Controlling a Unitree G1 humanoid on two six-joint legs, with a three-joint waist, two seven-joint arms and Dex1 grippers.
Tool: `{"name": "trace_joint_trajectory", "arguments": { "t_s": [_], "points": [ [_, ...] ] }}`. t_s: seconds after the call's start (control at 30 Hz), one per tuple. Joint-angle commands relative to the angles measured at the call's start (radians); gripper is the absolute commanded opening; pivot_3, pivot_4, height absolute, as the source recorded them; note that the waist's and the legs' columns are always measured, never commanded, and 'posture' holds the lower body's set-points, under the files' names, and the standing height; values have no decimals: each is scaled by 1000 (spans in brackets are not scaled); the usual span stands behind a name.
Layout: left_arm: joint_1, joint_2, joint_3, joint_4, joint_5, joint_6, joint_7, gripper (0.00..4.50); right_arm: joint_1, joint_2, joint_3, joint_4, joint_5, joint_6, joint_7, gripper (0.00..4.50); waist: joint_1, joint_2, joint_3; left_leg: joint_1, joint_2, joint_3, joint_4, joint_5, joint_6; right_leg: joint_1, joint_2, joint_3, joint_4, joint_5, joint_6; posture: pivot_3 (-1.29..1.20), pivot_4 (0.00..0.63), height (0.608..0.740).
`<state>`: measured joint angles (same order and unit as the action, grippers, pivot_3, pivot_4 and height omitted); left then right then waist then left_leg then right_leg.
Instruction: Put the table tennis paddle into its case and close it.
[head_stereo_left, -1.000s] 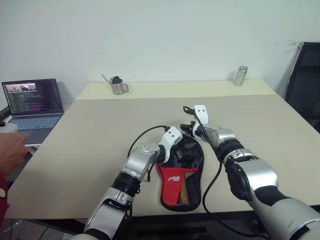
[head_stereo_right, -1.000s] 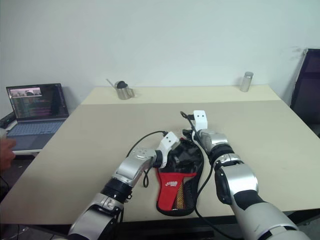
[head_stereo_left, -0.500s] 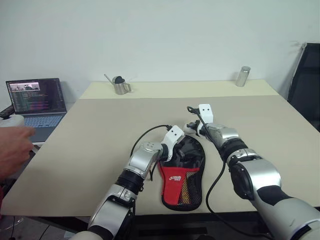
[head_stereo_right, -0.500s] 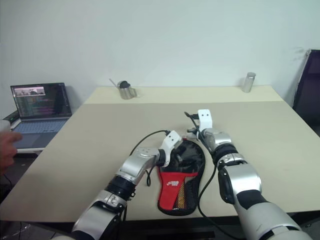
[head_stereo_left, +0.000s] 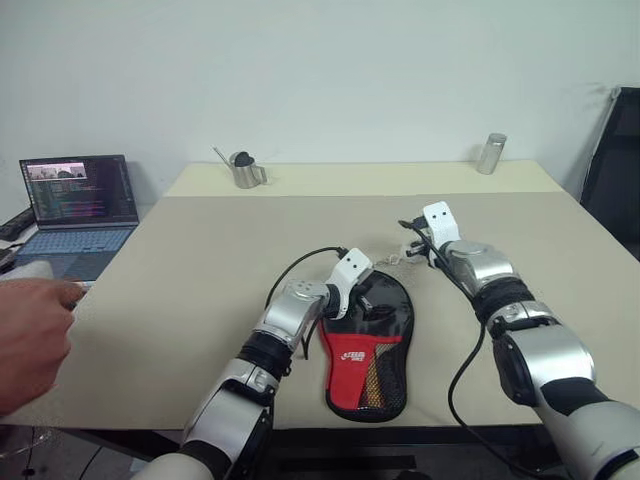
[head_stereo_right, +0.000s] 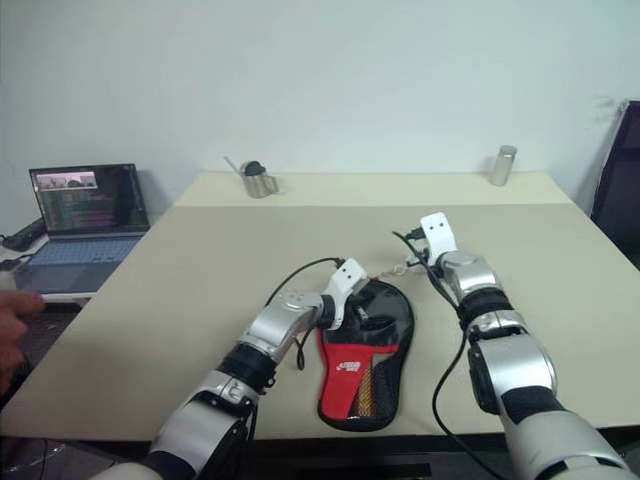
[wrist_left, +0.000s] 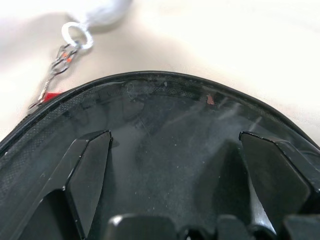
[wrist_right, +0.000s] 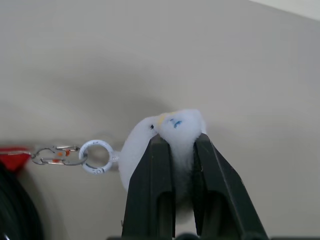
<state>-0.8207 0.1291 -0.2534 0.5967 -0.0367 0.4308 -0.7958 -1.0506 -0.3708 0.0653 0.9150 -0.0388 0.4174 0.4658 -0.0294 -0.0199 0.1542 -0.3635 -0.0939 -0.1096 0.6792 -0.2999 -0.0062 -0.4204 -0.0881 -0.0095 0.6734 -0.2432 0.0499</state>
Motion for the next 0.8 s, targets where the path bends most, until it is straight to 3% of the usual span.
{"name": "trace_joint_trajectory", "arguments": {
  "t_s": [0.03, 0.2, 0.4, 0.53, 0.8],
  "points": [
    [23, 12, -21, 74, 34, 23, 10, 4500, 79, -107, 43, -246, -30, 94, 110, 70, 2, 0, 0, 0, 0, 0, 0, 0, 0, 0, 0, 0, 0, 0, 0, 0, 150, 740],
    [14, 11, -22, 101, 41, 12, 15, 4500, 213, -287, 87, -532, -43, 184, 272, 69, 2, 0, 0, 0, 0, 0, 0, 0, 0, 0, 0, 0, -2, 0, 1, 0, 150, 740],
    [0, 3, -27, 132, 47, 0, 15, 4500, 320, -445, 125, -735, -27, 199, 431, 69, 5, 0, 0, 2, 1, -3, -1, 0, 0, 8, 1, -4, -11, 0, 3, 0, 150, 740],
    [-14, -5, -30, 161, 52, -9, 24, 4500, 436, -565, 147, -903, 8, 103, 602, 68, 13, 0, 0, 1, 1, -4, -1, -1, 1, 11, 0, -6, -15, 0, 5, 0, 150, 740],
    [-35, -16, -34, 210, 59, -27, 41, 4500, 621, -707, 159, -1091, 49, -34, 799, 64, 27, 0, 1, 2, 1, -4, -1, -1, 1, 12, 0, -6, -18, -2, 11, 0, 150, 740]
  ]
}}
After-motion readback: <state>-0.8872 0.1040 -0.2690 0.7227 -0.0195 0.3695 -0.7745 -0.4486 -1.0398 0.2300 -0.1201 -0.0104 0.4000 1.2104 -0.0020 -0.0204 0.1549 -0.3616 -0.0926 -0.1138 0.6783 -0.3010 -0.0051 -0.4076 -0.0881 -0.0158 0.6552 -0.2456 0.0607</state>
